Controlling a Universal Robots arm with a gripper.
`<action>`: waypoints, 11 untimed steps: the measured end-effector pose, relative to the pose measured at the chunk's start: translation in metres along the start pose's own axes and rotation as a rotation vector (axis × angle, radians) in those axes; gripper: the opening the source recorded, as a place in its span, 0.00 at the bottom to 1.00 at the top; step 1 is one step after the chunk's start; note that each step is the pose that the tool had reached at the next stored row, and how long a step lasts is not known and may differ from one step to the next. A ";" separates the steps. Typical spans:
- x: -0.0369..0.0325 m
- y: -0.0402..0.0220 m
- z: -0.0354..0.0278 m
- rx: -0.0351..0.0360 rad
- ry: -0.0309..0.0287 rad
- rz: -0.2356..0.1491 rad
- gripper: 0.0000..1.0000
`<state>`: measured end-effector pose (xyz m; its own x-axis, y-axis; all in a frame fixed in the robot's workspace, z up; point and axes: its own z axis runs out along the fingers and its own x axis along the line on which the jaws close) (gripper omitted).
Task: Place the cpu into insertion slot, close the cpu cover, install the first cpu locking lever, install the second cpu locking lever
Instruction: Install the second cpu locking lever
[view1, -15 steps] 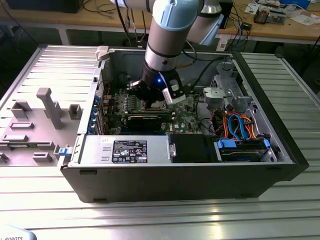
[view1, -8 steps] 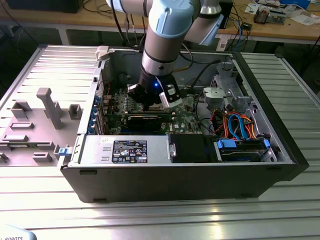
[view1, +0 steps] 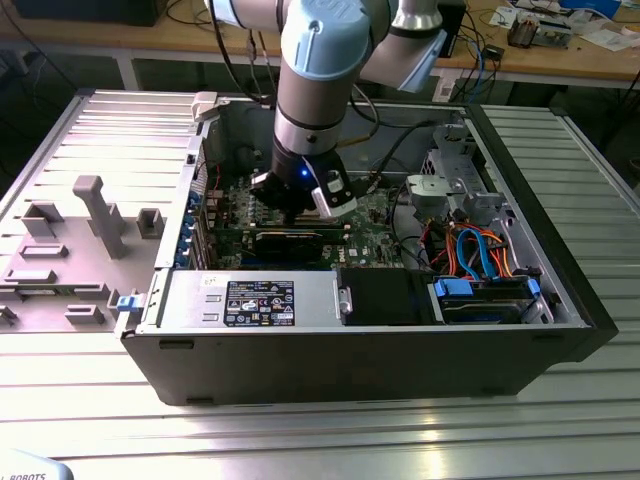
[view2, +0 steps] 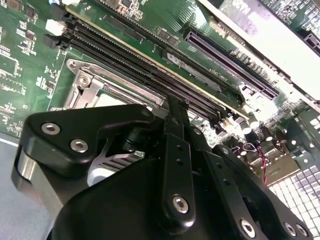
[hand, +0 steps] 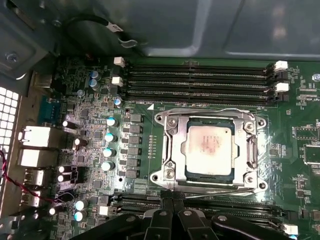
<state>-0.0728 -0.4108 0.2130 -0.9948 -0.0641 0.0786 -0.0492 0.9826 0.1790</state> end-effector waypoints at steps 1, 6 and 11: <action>0.0007 -0.0010 0.0006 -0.0075 -0.0017 -0.001 0.11; 0.0058 -0.0029 0.0027 -0.0403 -0.0060 -0.004 0.11; 0.0058 -0.0029 0.0029 -0.0441 -0.0063 -0.005 0.11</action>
<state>-0.0787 -0.4136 0.2101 -0.9952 -0.0674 0.0716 -0.0500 0.9737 0.2224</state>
